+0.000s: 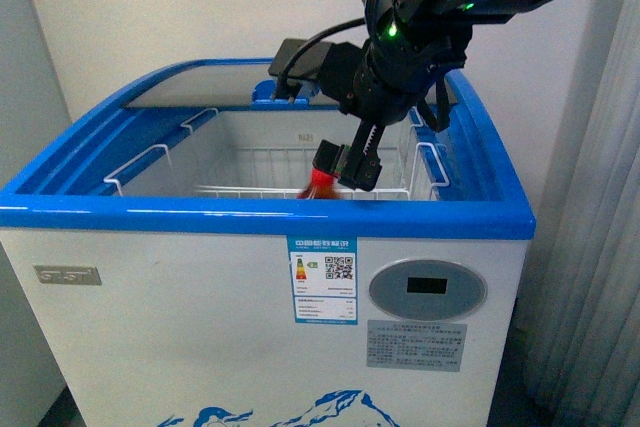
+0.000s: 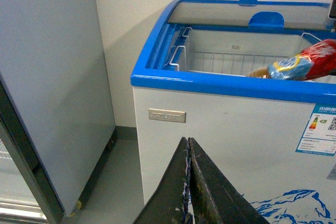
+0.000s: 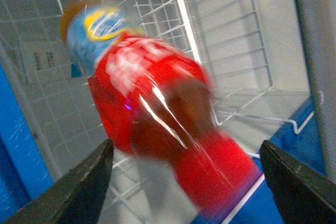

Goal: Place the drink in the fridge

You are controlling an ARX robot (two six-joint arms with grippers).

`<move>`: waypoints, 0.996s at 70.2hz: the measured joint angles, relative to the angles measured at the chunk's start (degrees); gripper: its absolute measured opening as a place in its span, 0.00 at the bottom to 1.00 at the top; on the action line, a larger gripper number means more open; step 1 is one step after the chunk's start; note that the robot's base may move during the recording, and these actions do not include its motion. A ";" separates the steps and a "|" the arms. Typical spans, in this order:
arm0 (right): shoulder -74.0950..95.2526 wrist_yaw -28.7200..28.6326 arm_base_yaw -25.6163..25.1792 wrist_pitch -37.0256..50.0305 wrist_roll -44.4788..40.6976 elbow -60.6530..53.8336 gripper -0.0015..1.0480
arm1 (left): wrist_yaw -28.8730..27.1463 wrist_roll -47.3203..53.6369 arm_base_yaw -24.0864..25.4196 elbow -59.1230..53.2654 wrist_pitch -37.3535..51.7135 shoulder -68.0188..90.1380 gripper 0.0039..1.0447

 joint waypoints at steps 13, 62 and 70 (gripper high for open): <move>-13.66 -2.54 -1.64 5.42 6.80 -10.10 0.93 | 0.02 0.00 0.00 0.00 -3.76 -3.76 0.02; -105.22 21.05 7.69 4.96 58.10 -79.65 0.67 | -0.02 -0.04 0.00 0.00 -16.83 -16.55 0.02; -111.06 12.09 -1.29 12.04 54.38 -90.86 0.37 | 0.02 -0.04 0.00 0.00 -16.87 -16.57 0.02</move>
